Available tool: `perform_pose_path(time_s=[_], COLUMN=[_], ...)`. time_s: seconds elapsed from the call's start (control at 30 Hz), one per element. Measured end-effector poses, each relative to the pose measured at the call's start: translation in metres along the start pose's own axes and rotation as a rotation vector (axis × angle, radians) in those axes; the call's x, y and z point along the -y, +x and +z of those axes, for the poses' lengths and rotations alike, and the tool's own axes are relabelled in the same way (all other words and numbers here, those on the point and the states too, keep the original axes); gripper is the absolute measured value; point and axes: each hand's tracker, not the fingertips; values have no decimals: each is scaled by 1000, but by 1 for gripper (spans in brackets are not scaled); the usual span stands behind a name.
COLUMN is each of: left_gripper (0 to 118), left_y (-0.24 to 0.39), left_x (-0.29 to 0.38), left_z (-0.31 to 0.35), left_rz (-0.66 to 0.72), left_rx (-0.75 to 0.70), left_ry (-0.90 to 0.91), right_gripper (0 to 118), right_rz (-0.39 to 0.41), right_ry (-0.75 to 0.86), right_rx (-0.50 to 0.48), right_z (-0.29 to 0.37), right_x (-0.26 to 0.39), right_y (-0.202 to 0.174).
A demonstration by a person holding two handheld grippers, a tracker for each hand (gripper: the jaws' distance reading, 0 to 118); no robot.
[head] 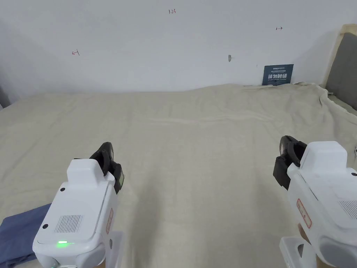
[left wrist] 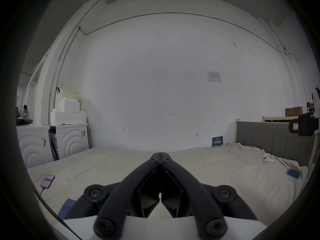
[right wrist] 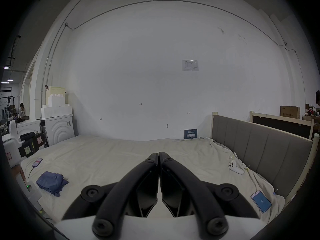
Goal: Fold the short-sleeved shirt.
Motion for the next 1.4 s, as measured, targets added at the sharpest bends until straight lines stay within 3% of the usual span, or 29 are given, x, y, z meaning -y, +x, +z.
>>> perform_pose_path(time_s=[1.4], left_gripper=[0], left_y=[1], left_x=[2], left_z=[0], left_rz=[30], left_rx=[31], left_ry=[-20], right_gripper=[0], right_rz=[23], right_ry=[-1], right_rx=[7], right_z=[7], right_x=[-4], right_y=[0])
